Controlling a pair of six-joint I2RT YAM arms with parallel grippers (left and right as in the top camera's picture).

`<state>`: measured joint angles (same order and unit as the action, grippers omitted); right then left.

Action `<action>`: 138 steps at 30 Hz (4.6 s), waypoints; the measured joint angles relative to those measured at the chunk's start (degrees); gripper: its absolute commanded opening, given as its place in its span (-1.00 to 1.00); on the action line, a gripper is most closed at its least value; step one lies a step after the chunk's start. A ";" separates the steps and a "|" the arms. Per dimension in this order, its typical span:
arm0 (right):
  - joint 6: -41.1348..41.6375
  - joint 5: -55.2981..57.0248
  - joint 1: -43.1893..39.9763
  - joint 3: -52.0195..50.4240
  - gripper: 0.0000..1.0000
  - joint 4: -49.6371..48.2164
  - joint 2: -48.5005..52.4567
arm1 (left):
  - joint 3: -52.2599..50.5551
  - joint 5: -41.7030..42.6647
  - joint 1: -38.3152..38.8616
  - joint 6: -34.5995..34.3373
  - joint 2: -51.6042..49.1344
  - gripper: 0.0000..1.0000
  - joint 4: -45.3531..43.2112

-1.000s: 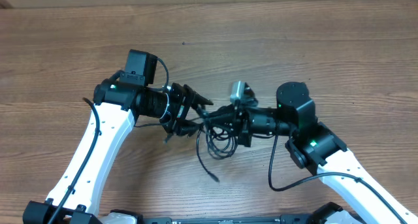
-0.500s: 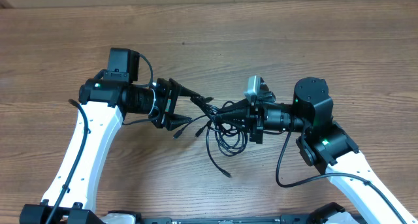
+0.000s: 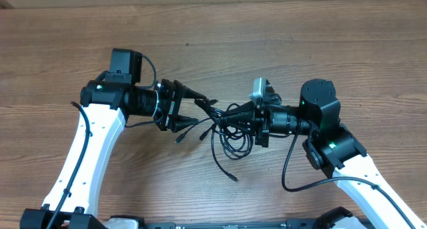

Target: Untangle cables

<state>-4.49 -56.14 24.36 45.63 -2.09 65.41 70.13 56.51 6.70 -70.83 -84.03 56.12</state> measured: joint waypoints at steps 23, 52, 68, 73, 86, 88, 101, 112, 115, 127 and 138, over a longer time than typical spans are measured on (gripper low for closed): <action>-0.02 -0.61 0.00 0.02 -0.92 2.73 0.00 | 0.00 1.97 0.00 -0.22 0.00 -0.85 -0.15; -4.83 3.32 0.00 0.13 0.66 7.39 0.00 | 0.00 -5.75 0.35 1.97 0.00 -0.91 0.50; -20.24 19.43 6.01 0.13 0.58 16.76 0.00 | 0.00 -12.22 2.38 0.13 0.00 -0.91 0.68; -21.99 28.74 10.95 0.13 0.46 16.81 0.00 | 0.00 -12.48 2.78 -0.44 0.00 -0.92 0.70; -24.04 42.18 14.32 0.13 -0.54 14.43 0.00 | 0.00 -14.38 2.78 -1.29 0.00 -0.92 1.33; -23.82 42.60 14.36 0.13 -0.60 13.70 0.00 | 0.00 -14.84 2.89 -1.31 0.00 -0.91 1.77; -21.84 39.74 14.36 0.13 -0.85 13.84 0.00 | 0.11 -16.98 3.08 -1.51 0.00 -0.92 2.67; -19.96 36.79 14.40 0.13 -0.92 15.17 0.00 | 0.15 -19.47 3.10 -1.51 0.00 -0.91 4.94; -19.34 36.39 14.40 0.13 -0.92 16.24 0.00 | 0.17 -20.31 3.39 -1.51 0.00 -0.91 5.05; -13.27 35.10 14.75 0.13 -0.92 17.11 0.02 | 0.44 -23.50 3.85 -1.55 0.00 -0.92 7.61; -11.76 34.95 14.73 0.13 -0.92 17.07 0.02 | 0.44 -27.69 3.82 -1.73 0.00 -0.92 9.38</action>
<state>-16.25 -21.19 39.09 45.76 14.98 65.43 70.57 28.82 10.52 -72.55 -84.03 65.49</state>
